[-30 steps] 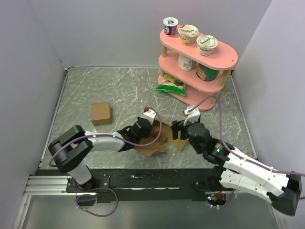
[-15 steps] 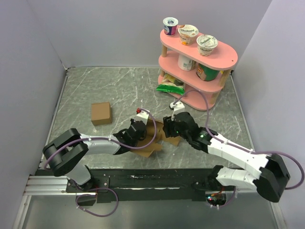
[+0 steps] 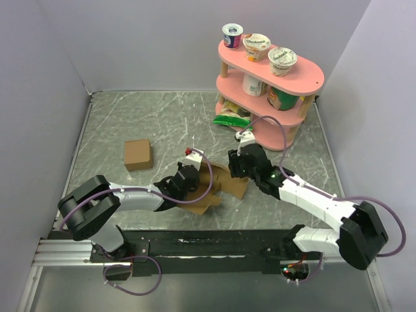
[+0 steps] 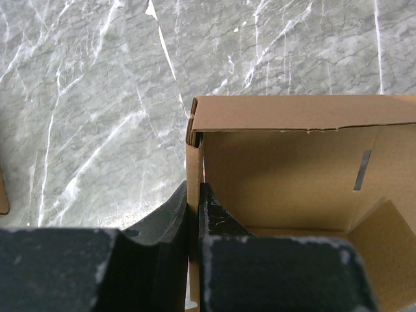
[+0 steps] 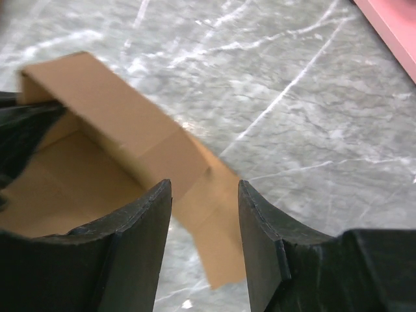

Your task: Fold the paper box

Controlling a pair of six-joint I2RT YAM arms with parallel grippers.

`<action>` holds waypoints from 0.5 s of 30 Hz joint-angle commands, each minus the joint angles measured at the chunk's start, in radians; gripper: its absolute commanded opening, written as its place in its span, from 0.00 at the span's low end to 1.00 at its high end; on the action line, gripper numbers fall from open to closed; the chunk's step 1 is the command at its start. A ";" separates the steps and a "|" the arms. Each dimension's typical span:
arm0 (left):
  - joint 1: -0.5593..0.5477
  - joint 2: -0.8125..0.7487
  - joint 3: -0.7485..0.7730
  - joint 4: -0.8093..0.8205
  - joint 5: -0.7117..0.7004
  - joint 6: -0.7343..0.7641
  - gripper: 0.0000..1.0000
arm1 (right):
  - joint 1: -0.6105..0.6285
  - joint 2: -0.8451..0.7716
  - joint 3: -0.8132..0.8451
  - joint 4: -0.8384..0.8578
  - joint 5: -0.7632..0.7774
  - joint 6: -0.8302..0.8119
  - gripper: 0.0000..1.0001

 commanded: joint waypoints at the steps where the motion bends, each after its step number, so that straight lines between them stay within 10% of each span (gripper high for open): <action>1: 0.002 -0.019 -0.004 0.015 -0.010 0.000 0.08 | -0.007 0.095 0.057 0.055 0.018 -0.080 0.53; 15: 0.002 -0.013 0.004 0.016 0.009 0.013 0.08 | 0.064 0.180 0.047 0.183 -0.058 -0.208 0.56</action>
